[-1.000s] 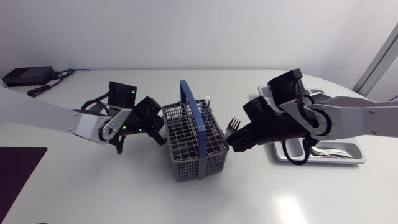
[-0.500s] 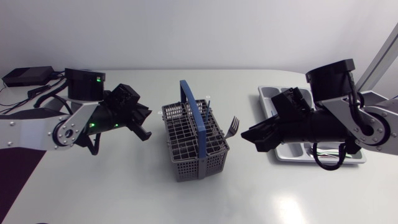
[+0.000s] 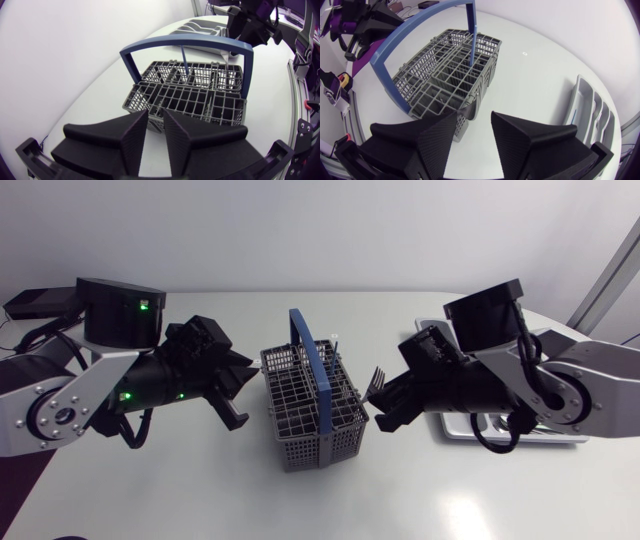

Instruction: Unload the cutlery basket into the drawer organizer.

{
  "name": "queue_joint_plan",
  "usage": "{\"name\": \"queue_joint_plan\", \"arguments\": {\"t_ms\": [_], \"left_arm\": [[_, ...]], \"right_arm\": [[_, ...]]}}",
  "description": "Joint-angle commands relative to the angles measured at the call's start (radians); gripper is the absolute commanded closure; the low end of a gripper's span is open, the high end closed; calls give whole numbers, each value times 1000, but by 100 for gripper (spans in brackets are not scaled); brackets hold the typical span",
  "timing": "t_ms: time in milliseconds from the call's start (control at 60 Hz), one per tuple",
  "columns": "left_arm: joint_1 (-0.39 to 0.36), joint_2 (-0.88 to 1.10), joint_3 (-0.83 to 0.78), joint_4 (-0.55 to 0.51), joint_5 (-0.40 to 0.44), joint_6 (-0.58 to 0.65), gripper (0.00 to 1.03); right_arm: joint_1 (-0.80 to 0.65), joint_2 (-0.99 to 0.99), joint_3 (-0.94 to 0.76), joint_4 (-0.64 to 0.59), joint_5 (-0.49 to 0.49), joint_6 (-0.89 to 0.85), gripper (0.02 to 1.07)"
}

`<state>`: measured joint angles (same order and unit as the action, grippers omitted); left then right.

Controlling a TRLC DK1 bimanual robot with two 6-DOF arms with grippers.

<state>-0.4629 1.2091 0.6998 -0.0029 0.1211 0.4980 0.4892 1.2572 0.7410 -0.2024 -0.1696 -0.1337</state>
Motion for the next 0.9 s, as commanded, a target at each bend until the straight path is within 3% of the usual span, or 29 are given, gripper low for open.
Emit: {"name": "queue_joint_plan", "arguments": {"t_ms": [0,200,383,617,883], "left_arm": [[-29,-25,-16,-8,-15,-3,78],[-76,-29,-20,-17,-34,-9,78],[-131,-39,-8,-58,-47,-16,78],[-241,-72,12,-170,-95,-30,78],[-318,-62,13,-200,-144,-45,78]], "right_arm": [[0,30,38,17,13,22,57],[0,56,67,26,19,20,72],[5,74,87,12,16,6,101],[5,36,87,-22,12,-7,101],[6,-27,109,-74,8,-24,101]]}}
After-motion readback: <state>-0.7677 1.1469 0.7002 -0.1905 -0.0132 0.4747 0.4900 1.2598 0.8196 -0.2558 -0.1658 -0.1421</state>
